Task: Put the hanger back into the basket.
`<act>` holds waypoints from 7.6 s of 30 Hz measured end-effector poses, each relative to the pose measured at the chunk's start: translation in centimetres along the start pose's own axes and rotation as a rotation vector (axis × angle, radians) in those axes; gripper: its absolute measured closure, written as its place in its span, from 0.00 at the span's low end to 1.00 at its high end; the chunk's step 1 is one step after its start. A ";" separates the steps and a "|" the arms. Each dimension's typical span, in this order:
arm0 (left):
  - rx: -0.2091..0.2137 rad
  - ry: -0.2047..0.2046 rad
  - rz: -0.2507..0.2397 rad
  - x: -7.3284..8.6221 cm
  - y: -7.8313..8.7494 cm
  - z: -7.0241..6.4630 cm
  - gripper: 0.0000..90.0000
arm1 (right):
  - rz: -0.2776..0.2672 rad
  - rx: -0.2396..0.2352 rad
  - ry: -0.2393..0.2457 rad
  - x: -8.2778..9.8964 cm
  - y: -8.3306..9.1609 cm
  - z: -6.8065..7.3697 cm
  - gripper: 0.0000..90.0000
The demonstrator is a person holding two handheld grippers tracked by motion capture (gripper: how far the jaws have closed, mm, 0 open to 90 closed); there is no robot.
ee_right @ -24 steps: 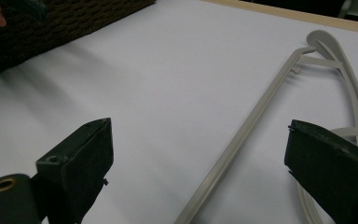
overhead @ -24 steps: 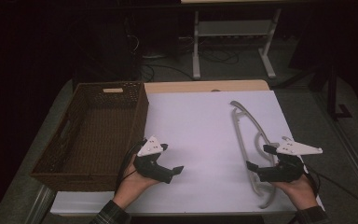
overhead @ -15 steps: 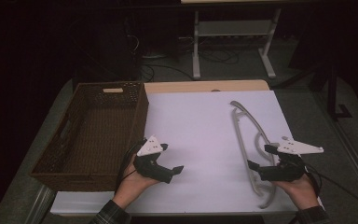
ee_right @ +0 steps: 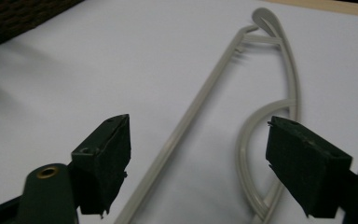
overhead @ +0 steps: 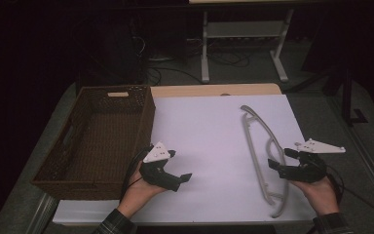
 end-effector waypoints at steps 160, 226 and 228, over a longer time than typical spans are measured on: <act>-0.020 0.015 0.028 0.3 -0.3 0.2 0.06 | 0.371 -0.013 0.051 2.3 -6.5 0.1 0.84; -0.020 0.017 0.034 0.3 -0.4 0.2 0.06 | 0.362 -0.102 0.205 3.2 -3.0 -0.2 1.00; -0.020 0.016 0.035 0.3 -0.4 0.2 0.06 | 0.365 -0.076 0.189 3.2 -2.9 -1.0 1.00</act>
Point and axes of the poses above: each handheld gripper's, and its own axes: y roughly backward along the jaws, x roughly out of its underside, z roughly to its left, the point moved 7 cm from there along -y, roughly forward along the jaws, and after that the axes turned 1 degree about -x, right-handed, at the moved point
